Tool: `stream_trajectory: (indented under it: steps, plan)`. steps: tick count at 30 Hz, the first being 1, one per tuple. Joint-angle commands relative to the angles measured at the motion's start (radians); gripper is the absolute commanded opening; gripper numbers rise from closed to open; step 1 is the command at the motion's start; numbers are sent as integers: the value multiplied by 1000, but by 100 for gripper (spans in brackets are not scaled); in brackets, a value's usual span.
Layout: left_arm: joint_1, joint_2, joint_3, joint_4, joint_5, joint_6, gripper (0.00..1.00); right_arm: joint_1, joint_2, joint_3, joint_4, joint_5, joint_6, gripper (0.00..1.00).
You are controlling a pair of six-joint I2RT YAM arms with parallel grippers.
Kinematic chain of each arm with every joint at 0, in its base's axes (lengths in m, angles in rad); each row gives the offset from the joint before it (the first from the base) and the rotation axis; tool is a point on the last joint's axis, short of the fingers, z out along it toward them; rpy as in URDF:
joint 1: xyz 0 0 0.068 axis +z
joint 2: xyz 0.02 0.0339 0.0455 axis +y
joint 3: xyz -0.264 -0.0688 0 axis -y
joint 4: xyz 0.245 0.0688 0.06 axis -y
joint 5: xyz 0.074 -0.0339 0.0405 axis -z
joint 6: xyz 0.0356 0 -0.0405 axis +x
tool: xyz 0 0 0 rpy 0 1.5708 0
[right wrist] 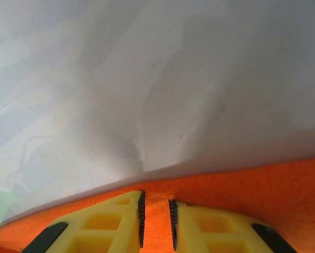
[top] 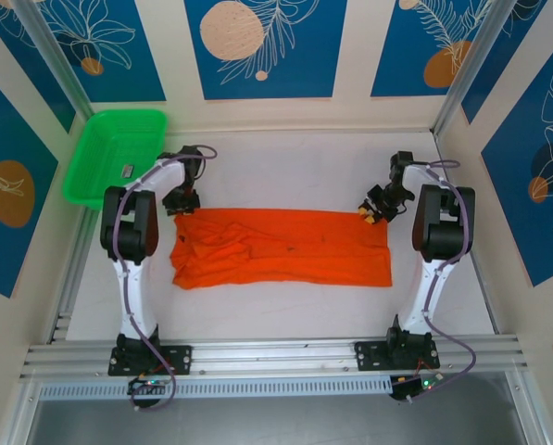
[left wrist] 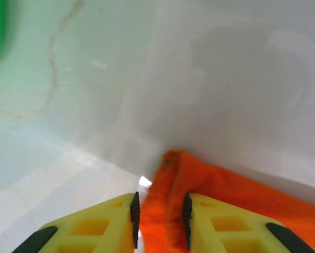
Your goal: Fold and stack the t-shirts
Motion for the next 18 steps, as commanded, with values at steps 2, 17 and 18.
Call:
stream_trajectory:
  steps: [2, 17, 18]
  plan:
    - [20, 52, 78, -48, -68, -50, 31, -45, 50, -3, 22, 27, 36, 25]
    - [-12, -64, 240, -63, 228, -77, 39, 6, -181, -12, 293, -148, 3, 65]
    - [-22, -80, 216, -46, 279, -68, 39, 35, -193, -9, 297, -145, -14, 65]
